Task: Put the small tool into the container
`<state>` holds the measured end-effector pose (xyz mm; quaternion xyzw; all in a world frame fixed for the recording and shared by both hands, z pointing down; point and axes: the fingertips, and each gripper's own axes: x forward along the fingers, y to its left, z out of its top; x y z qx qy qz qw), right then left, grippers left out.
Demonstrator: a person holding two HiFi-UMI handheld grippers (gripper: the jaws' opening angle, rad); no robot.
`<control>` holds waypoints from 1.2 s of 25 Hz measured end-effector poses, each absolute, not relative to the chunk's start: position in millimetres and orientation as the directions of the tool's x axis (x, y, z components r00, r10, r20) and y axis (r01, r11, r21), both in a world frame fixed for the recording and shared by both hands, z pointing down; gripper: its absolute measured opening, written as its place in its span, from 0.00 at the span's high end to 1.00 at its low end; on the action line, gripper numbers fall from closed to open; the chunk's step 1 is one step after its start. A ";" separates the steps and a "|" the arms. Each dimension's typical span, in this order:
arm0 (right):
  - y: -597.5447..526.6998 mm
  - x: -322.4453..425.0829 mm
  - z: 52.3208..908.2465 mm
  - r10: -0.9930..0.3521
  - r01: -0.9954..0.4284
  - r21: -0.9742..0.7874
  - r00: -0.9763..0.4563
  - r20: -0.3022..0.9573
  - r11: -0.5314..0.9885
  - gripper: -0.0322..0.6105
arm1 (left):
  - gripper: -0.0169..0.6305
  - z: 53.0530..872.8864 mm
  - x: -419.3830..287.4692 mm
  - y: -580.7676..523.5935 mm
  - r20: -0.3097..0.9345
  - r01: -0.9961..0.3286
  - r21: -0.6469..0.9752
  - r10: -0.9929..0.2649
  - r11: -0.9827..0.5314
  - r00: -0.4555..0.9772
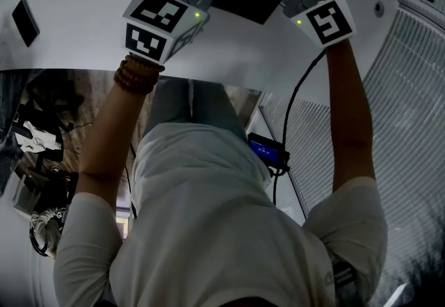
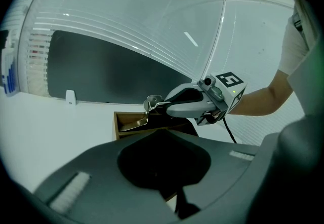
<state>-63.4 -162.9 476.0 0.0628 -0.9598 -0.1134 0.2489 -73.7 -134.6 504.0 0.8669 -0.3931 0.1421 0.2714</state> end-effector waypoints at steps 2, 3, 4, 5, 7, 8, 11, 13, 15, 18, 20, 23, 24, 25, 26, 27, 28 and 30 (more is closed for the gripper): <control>-163.1 -63.2 480.2 -0.167 -0.053 0.247 -0.867 0.469 0.968 0.92 | 0.97 506.1 -72.1 -135.6 0.460 -0.760 0.360 -0.606 -0.542 0.650; -163.0 -62.8 481.5 -0.162 -0.049 0.245 -0.868 0.470 0.968 0.92 | 0.97 506.7 -71.2 -136.3 0.459 -0.760 0.359 -0.607 -0.541 0.649; -162.6 -61.9 482.5 -0.159 -0.045 0.243 -0.868 0.471 0.969 0.92 | 0.97 507.0 -70.2 -136.7 0.459 -0.761 0.359 -0.608 -0.541 0.648; -162.2 -60.8 483.4 -0.155 -0.042 0.241 -0.867 0.473 0.970 0.92 | 0.97 507.1 -69.0 -136.3 0.461 -0.759 0.362 -0.604 -0.541 0.650; -161.4 -59.2 485.4 -0.150 -0.039 0.234 -0.865 0.479 0.972 0.92 | 0.97 507.0 -67.3 -133.9 0.468 -0.754 0.373 -0.592 -0.541 0.656; -160.9 -59.0 486.5 -0.149 -0.039 0.230 -0.863 0.483 0.972 0.92 | 0.97 507.1 -67.4 -133.1 0.470 -0.753 0.375 -0.590 -0.540 0.657; -159.1 -60.2 487.9 -0.143 -0.034 0.227 -0.862 0.485 0.973 0.92 | 0.97 507.4 -69.0 -132.8 0.466 -0.757 0.370 -0.597 -0.539 0.653; -158.9 -60.8 486.6 -0.143 -0.039 0.219 -0.865 0.481 0.975 0.92 | 0.97 507.0 -68.3 -131.2 0.467 -0.756 0.373 -0.595 -0.538 0.654; -158.0 -60.6 488.0 -0.141 -0.035 0.218 -0.858 0.494 0.975 0.92 | 0.97 506.7 -67.4 -129.0 0.467 -0.754 0.375 -0.593 -0.538 0.656; -155.2 -62.4 493.1 -0.139 -0.022 0.224 -0.842 0.521 0.974 0.91 | 0.97 506.9 -68.1 -125.4 0.467 -0.751 0.377 -0.589 -0.541 0.659; -154.8 -63.2 495.3 -0.141 -0.020 0.225 -0.834 0.533 0.974 0.91 | 0.97 506.5 -68.8 -125.2 0.464 -0.751 0.378 -0.591 -0.541 0.660; -155.7 -64.6 498.5 -0.142 -0.023 0.221 -0.827 0.543 0.975 0.91 | 0.97 504.7 -70.2 -125.9 0.463 -0.752 0.381 -0.593 -0.539 0.659; -155.6 -65.9 500.1 -0.141 -0.023 0.219 -0.827 0.544 0.976 0.91 | 0.97 504.7 -71.2 -125.6 0.464 -0.752 0.381 -0.593 -0.538 0.659; -155.2 -67.3 501.3 -0.139 -0.018 0.221 -0.825 0.548 0.975 0.91 | 0.97 505.1 -72.0 -125.1 0.465 -0.753 0.380 -0.592 -0.537 0.658; -154.9 -68.2 502.2 -0.137 -0.012 0.224 -0.821 0.554 0.975 0.91 | 0.97 505.5 -72.0 -124.6 0.466 -0.752 0.381 -0.591 -0.537 0.658; -155.0 -68.4 502.6 -0.135 -0.008 0.224 -0.818 0.559 0.975 0.91 | 0.97 505.7 -71.4 -124.2 0.466 -0.751 0.382 -0.590 -0.538 0.659; -155.2 -68.5 502.9 -0.132 -0.008 0.220 -0.819 0.558 0.976 0.91 | 0.97 505.4 -70.5 -124.2 0.465 -0.750 0.384 -0.589 -0.538 0.661; -156.8 -69.4 504.1 -0.127 -0.012 0.208 -0.826 0.549 0.978 0.91 | 0.97 503.5 -69.6 -125.3 0.461 -0.748 0.388 -0.589 -0.539 0.664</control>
